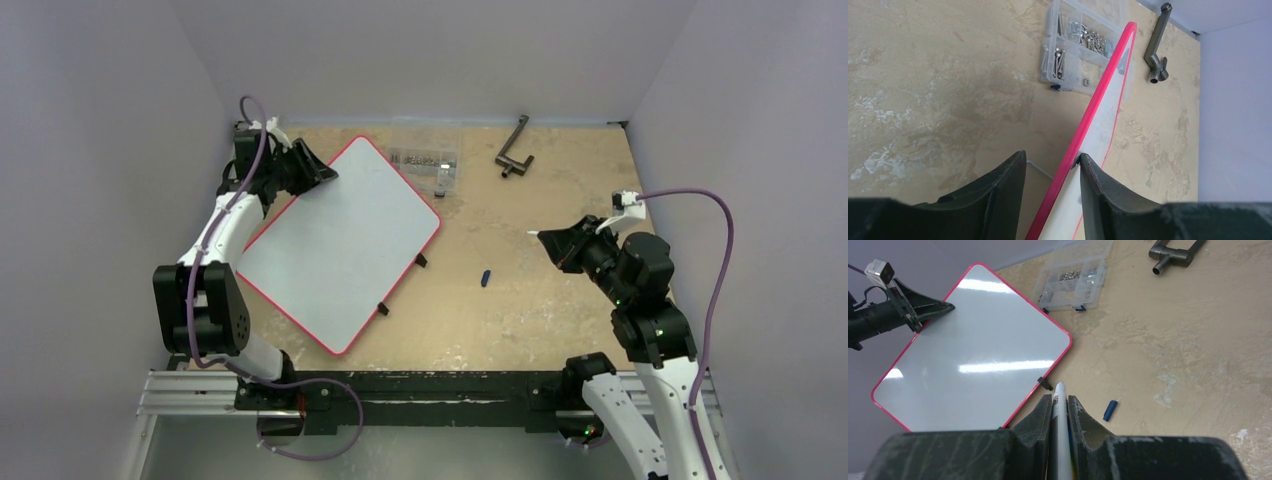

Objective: Write a sentence on the whiteboard
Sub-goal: Move the whiteboard to the center of the board.

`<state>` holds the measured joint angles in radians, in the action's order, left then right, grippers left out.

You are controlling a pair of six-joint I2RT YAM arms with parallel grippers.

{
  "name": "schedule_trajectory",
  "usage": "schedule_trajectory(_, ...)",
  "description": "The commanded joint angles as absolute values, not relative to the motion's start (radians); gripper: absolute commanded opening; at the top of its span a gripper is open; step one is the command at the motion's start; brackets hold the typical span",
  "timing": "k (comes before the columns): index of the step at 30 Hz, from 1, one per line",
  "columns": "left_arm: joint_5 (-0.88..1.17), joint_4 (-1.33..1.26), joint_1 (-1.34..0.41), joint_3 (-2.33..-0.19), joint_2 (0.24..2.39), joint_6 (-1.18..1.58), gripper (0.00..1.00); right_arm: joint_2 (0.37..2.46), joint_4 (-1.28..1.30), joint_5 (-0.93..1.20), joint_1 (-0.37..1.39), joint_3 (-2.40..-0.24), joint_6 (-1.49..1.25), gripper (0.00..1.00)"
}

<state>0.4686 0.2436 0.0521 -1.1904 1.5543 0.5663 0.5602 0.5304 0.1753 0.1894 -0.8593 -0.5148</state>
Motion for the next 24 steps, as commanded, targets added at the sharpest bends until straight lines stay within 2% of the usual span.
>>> schedule_trajectory(1, 0.423, 0.200, 0.027, -1.161, 1.509, 0.614, 0.29, 0.553, 0.529, 0.172, 0.188, -0.864, -0.508, 0.00)
schedule_trajectory(12, 0.376, 0.082, -0.101, -1.146, 1.542, 0.676, 0.15, 0.555, 0.543, 0.161, 0.187, -0.870, -0.506, 0.00)
schedule_trajectory(24, 0.321, -0.004, -0.271, -1.220, 1.644, 0.722, 0.10, 0.557, 0.559, 0.142, 0.187, -0.875, -0.500, 0.00)
